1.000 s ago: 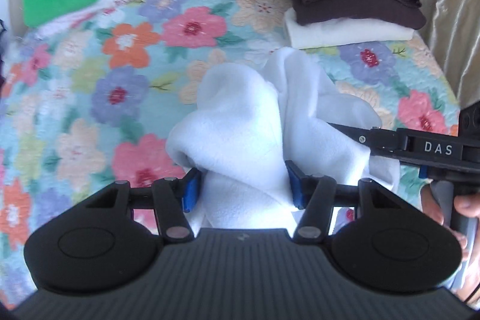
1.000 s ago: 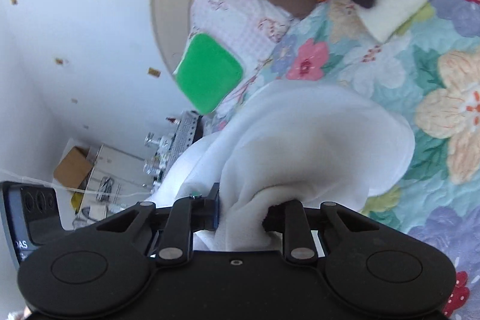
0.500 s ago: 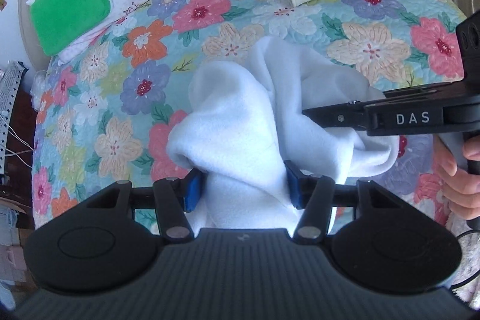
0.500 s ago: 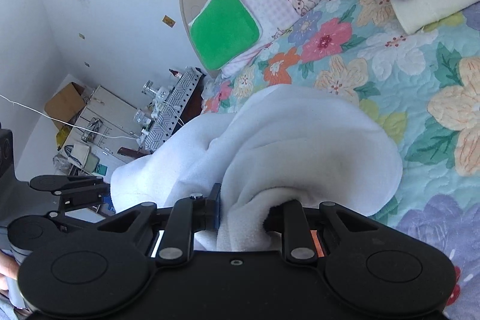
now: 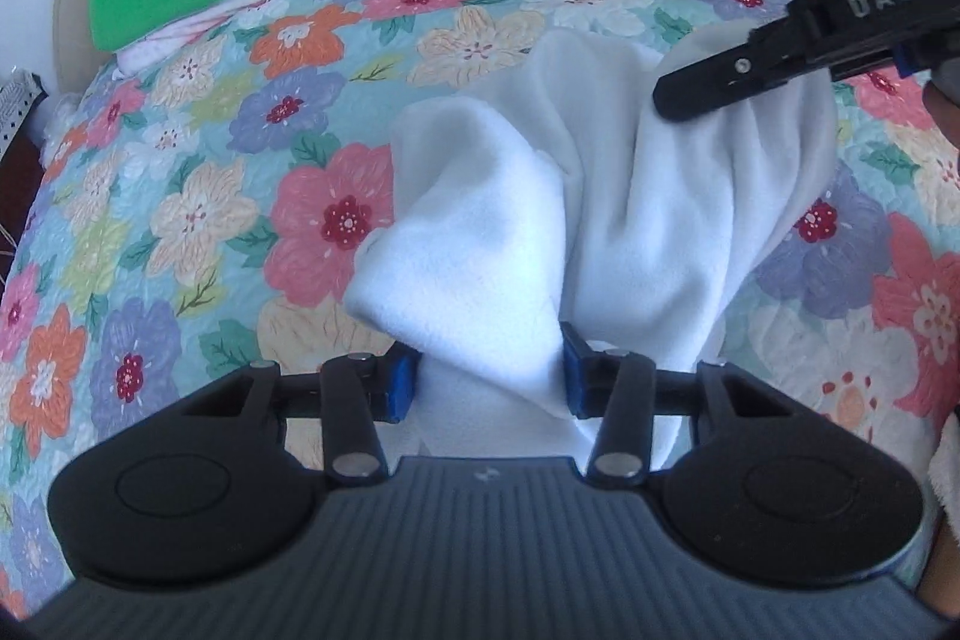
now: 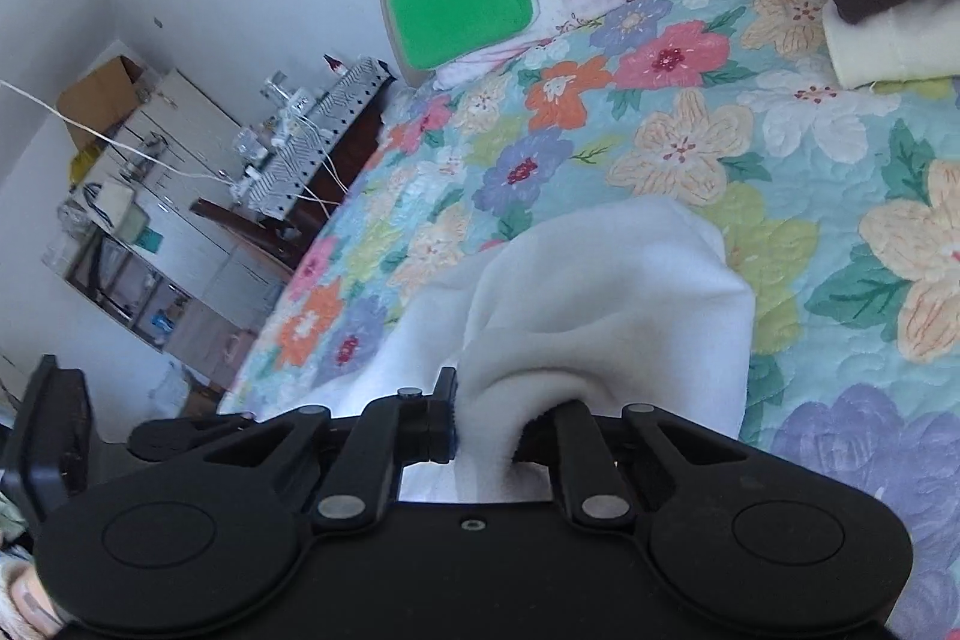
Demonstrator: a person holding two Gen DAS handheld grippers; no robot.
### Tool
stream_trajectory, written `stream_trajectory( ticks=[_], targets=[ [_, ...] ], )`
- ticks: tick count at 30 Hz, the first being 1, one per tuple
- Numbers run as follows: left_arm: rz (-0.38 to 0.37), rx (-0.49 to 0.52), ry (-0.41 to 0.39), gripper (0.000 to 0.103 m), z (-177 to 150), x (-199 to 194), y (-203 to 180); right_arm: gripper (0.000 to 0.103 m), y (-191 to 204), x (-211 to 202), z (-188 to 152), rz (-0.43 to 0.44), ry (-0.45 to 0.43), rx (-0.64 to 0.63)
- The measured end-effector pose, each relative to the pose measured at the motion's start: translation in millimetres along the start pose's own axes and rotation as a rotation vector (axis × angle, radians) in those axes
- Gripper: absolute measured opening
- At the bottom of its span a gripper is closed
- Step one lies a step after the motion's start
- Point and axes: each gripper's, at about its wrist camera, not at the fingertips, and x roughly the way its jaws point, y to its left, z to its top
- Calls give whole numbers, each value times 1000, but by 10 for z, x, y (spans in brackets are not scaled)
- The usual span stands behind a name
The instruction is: Fold clothes
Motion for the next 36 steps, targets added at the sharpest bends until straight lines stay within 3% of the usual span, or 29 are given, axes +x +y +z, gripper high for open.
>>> stream_trajectory(
  ticks=[4, 10, 13, 15, 18, 22, 26, 28, 31, 34, 36],
  targets=[
    [-22, -49, -30, 40, 11, 15, 204, 13, 182, 206, 126, -61, -4, -85],
    [-69, -269, -82, 37, 65, -142, 844, 13, 850, 440, 673, 16, -79, -258],
    [-32, -354, -140, 41, 31, -285, 1113, 13, 1139, 597, 857, 46, -100, -350],
    [55, -316, -171, 42, -4, -367, 1160, 13, 1290, 693, 956, 67, -116, -405],
    [159, -223, -157, 49, -68, -416, 1165, 13, 1204, 836, 1013, 113, -92, -368],
    [207, -124, -94, 56, -180, -410, 1112, 13, 942, 1043, 892, 35, -66, -344],
    [136, -112, -93, 58, -279, -474, 1096, 13, 631, 1120, 796, -23, -20, -319],
    [88, -142, -117, 60, -326, -483, 1084, 13, 492, 1067, 796, -3, -24, -294],
    [73, -166, -147, 61, -350, -367, 1012, 13, 298, 1045, 851, 75, -12, -197],
    [-4, -136, -156, 61, -300, -227, 865, 13, 211, 1081, 894, 129, 3, -128],
    [-58, -118, -149, 62, -263, -149, 759, 13, 255, 1085, 891, 131, 13, -147]
  ],
)
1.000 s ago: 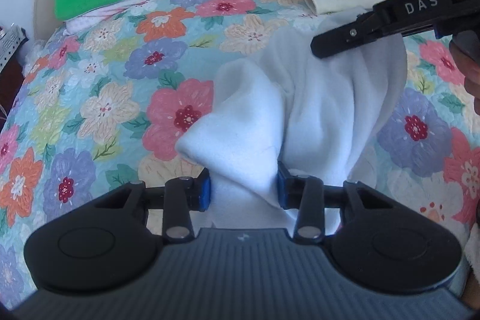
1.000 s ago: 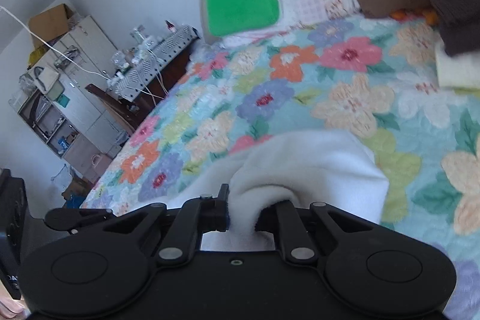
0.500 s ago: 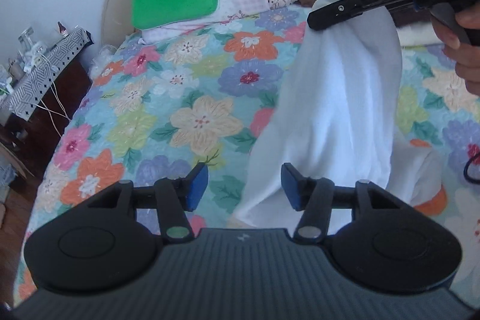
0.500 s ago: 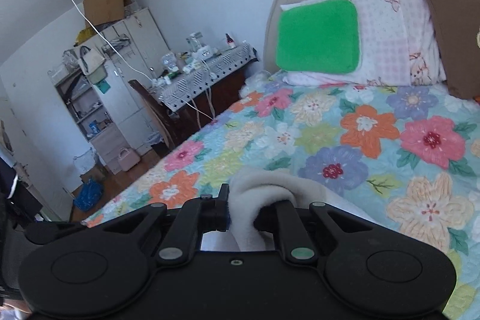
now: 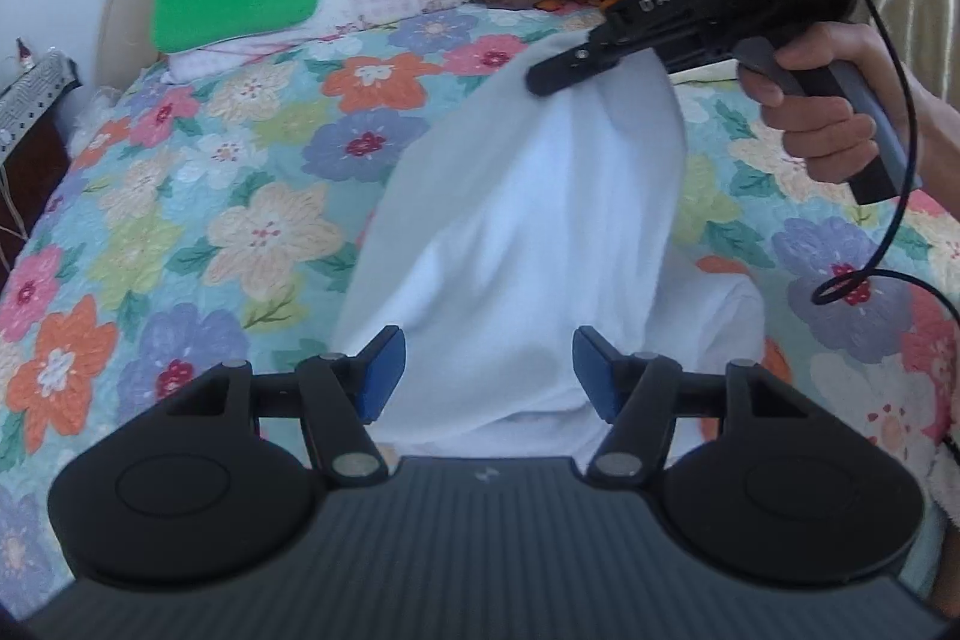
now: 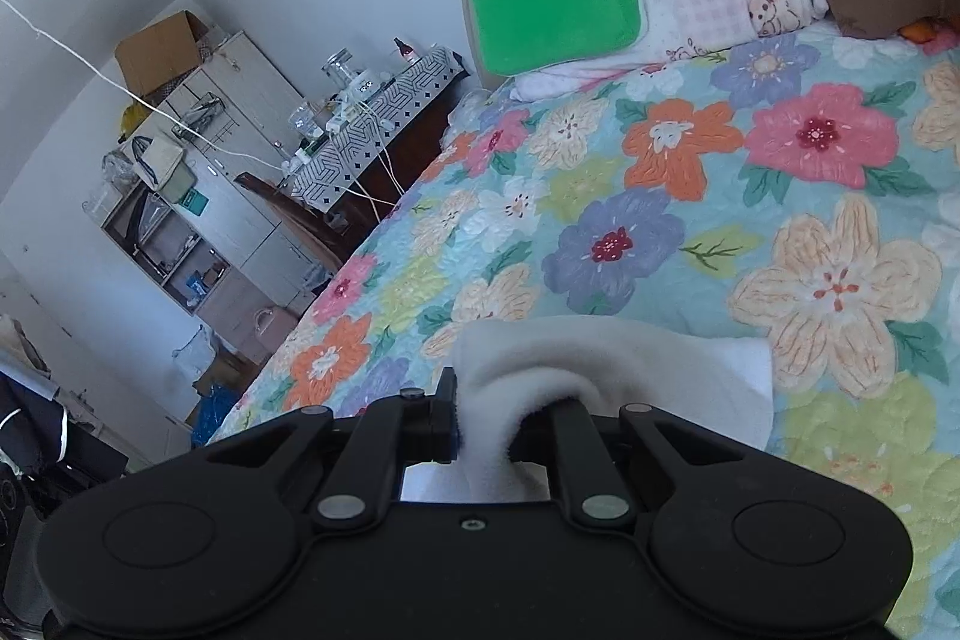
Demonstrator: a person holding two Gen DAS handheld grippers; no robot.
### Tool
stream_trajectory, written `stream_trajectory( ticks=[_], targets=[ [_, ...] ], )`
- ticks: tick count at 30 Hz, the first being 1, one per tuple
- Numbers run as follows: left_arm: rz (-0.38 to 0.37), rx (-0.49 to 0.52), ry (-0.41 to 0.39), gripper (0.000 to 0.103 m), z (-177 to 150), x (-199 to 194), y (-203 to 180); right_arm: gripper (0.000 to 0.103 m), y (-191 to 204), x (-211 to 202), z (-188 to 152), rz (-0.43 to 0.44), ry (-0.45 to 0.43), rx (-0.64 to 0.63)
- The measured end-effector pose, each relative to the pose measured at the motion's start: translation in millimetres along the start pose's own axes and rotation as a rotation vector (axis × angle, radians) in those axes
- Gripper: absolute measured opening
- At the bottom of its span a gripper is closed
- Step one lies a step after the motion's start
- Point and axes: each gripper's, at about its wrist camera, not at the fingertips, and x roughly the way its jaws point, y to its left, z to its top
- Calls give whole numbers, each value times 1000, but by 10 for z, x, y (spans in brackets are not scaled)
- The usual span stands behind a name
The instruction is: Fold clothes
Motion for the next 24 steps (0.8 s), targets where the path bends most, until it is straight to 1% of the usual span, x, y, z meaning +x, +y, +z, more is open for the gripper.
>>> stream_trajectory(
  ticks=[2, 4, 6, 9, 10, 11, 12, 14, 16, 18, 19, 20, 22, 23, 24],
  targets=[
    [-54, 13, 22, 68, 13, 76, -111, 13, 51, -14, -3, -2, 12, -29],
    [-63, 65, 53, 71, -9, 140, -225, 13, 68, -75, 2, 17, 15, -34],
    [-36, 114, 72, 73, -25, 204, -310, 13, 68, -144, 8, 41, 19, -33],
    [-6, 105, 77, 79, -8, 319, -341, 13, 50, -215, 11, 52, 26, -36],
    [1, 98, 78, 83, 7, 357, -346, 13, 46, -230, 9, 50, 27, -39],
    [27, 109, 78, 90, 18, 393, -371, 13, 32, -229, 13, 58, 31, -27],
    [86, 156, 85, 93, 44, 443, -419, 13, 19, -228, 17, 66, 35, -15],
    [210, 285, 114, 94, 41, 520, -537, 13, -2, -211, 37, 120, 47, 42],
    [271, 366, 139, 93, 14, 554, -587, 13, 6, -202, 54, 178, 55, 78],
    [255, 320, 143, 75, 42, 520, -535, 13, 71, -216, 40, 160, 45, 42],
    [248, 297, 146, 48, 56, 503, -510, 13, 83, -223, 33, 154, 41, 31],
    [242, 273, 148, 29, 73, 487, -483, 13, 78, -225, 25, 153, 40, 28],
    [260, 199, 140, 17, 167, 457, -374, 14, 49, -215, 5, 150, 39, 36],
    [264, 137, 102, 7, 241, 380, -272, 14, 43, -213, 7, 140, 36, 39],
    [267, 74, 63, 7, 315, 304, -170, 17, 38, -211, 9, 130, 33, 41]
  ],
)
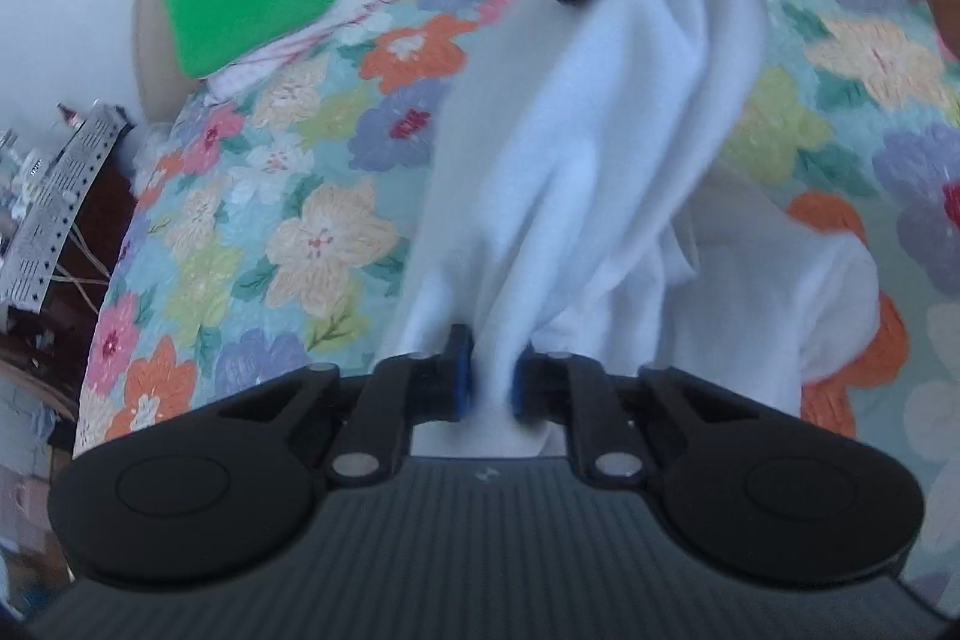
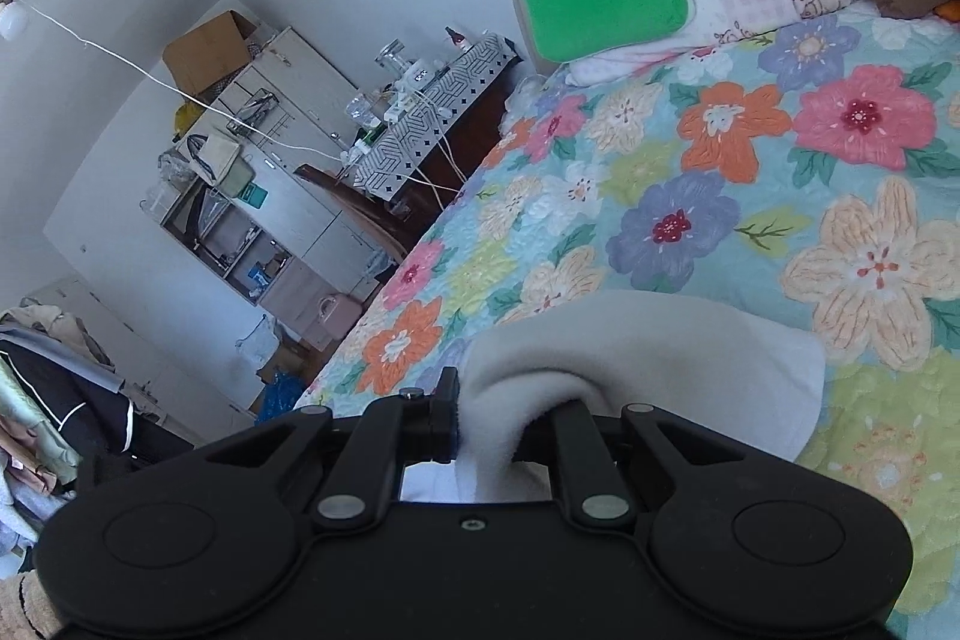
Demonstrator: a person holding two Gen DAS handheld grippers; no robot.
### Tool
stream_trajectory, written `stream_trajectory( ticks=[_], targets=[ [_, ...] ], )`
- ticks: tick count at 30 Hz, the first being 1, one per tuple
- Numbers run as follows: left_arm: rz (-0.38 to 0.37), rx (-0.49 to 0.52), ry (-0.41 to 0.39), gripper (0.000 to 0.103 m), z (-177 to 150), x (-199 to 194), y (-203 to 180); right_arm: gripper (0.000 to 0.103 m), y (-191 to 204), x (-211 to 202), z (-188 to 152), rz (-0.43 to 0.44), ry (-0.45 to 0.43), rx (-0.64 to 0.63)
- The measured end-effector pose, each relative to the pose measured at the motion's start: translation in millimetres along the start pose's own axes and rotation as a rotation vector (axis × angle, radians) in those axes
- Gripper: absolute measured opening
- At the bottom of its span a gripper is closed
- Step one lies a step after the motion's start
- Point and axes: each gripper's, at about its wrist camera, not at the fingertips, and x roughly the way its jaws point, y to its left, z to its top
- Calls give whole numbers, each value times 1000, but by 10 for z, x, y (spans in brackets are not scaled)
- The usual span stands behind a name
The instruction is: Fold clothes
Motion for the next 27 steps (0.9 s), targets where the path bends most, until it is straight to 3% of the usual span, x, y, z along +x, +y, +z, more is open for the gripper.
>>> stream_trajectory(
  ticks=[4, 5, 9, 11, 13, 15, 19, 21, 24, 25, 27],
  targets=[
    [-12, -263, -86, 7, 231, -191, 570, 21, 6, -22, 47, -24, -17, -16],
    [-15, -282, -96, 7, 265, -195, 644, 22, 12, -30, 49, -22, -23, -19],
    [38, -211, -80, 7, 312, -49, 632, 23, 45, -9, 24, -73, -30, -54],
    [76, -175, -70, 6, 293, 23, 593, 28, 71, 13, 7, -120, -29, -88],
    [126, -142, -76, 6, 259, 58, 590, 42, 37, -13, 23, -136, -31, -95],
    [173, -82, -97, 6, 209, 84, 611, 42, 2, -39, 39, -152, -34, -102],
    [170, -170, -40, 6, 114, 202, 910, 42, -86, -74, 69, -183, -43, -95],
    [229, -169, -30, 6, 37, 281, 1032, 42, -138, -61, 75, -198, -36, -84],
    [373, -65, -37, 7, -113, 437, 1097, 48, -209, 23, 45, -223, 0, -43],
    [375, -91, -15, 7, -156, 487, 1152, 53, -233, 61, 32, -234, 19, -21],
    [366, -151, 26, 7, -244, 573, 1259, 54, -248, 150, -15, -252, 62, -14]
  ],
)
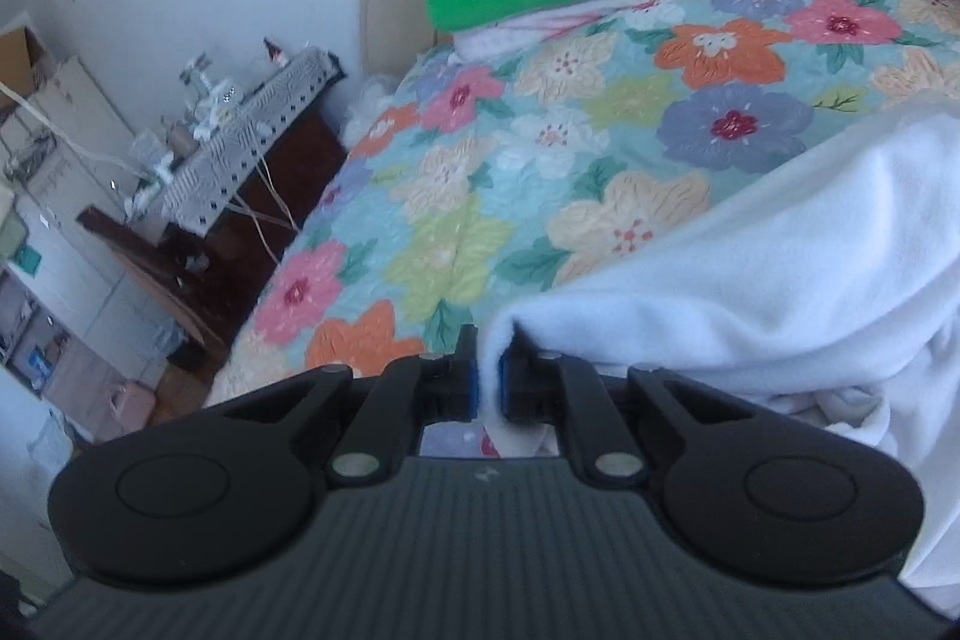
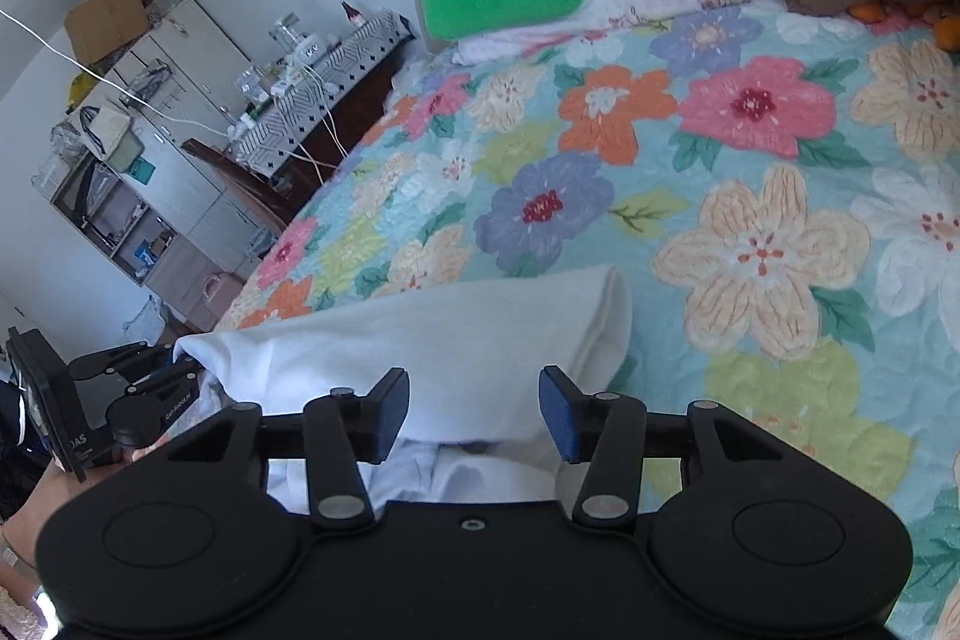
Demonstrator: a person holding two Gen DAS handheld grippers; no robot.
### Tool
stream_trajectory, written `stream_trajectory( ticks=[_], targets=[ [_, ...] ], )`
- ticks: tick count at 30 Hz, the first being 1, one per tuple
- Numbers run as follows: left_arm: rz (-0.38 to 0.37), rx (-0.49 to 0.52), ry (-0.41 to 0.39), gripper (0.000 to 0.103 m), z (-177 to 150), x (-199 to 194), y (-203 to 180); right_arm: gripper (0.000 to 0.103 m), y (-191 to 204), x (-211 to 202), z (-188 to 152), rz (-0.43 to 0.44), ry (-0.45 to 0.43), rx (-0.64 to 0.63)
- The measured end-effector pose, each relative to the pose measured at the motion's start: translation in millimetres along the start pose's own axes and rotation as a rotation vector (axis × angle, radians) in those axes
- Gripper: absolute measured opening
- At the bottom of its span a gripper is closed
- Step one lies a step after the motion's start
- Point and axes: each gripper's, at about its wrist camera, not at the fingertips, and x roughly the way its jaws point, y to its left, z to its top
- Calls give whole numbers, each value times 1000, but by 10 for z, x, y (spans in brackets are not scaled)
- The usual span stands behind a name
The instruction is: Fold clothes
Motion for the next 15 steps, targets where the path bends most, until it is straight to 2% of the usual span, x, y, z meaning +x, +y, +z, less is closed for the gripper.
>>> stream_trajectory(
  ticks=[3, 6, 8, 10, 11, 13, 15],
  targets=[
    [9, -9, 62, 12, -110, 105, 4, 58, 50, 130, -61, -17, 75, -33],
    [1, 40, 97, 21, -242, 176, -117, 58, 68, 233, -122, -35, 122, -49],
    [-37, 47, 79, 23, -290, 111, -157, 58, 50, 302, -164, -47, 144, -48],
    [-73, 35, 52, 34, -317, 10, -174, 58, 14, 352, -195, -62, 162, -37],
    [-104, 20, 27, 43, -302, -72, -160, 58, -8, 377, -211, -71, 174, -32],
    [-173, -2, -24, 54, -249, -214, -142, 58, -27, 410, -230, -84, 192, -31],
    [-272, 11, -87, 54, -183, -369, -166, 58, -13, 446, -253, -100, 209, -49]
  ],
)
